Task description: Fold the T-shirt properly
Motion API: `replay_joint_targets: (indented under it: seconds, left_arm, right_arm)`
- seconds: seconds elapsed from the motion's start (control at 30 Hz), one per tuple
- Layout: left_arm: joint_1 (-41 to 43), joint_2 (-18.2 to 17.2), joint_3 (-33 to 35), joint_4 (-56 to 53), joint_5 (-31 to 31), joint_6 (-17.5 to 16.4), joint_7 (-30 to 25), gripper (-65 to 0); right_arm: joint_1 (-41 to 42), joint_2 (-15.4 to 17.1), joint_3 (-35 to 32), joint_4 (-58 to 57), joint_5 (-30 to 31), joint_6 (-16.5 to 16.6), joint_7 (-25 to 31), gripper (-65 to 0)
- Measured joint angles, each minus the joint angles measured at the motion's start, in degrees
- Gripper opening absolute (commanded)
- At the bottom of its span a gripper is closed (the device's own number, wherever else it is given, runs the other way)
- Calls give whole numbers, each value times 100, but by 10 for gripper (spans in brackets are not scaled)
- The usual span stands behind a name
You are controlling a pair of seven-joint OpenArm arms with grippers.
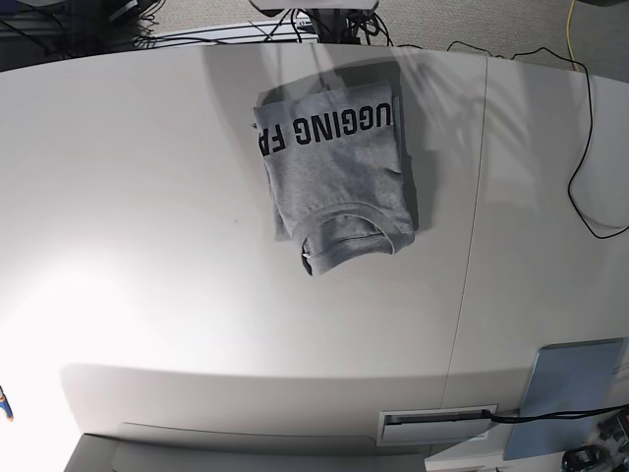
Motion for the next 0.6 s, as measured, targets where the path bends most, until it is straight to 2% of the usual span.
replay_joint_targets:
  seconds: [0.1,0.2,0.23,0.37,0.5,0.6]
  left_arm:
    - [-562,63,2,-544,531,94,-323,-498]
    - [-1023,157,4,-1095,1318,798,-546,-499]
    - [-1137,179,4,-1290,1504,863,-603,-499]
    - [-1528,227,4,-1943,1602,925,-623,-499]
    - [-1757,267,4,-2085,1637,927,-780,-499]
    - [-1764,352,4,-2083,1956,1311,-981,-499]
  right_arm:
    - [496,63,0,-496,-400,-2,459,-650]
    - [776,44,-2,-708,-444,-2,586,-650]
    - [837,15,-2,-734,-452,-4,577,-650]
    - [953,-136,0,-739,-544,-2,603,-650]
    - [949,-140,0,-743,-551,-11,682,-650]
    - [968,-133,0,-741,-564,-9,693,-650]
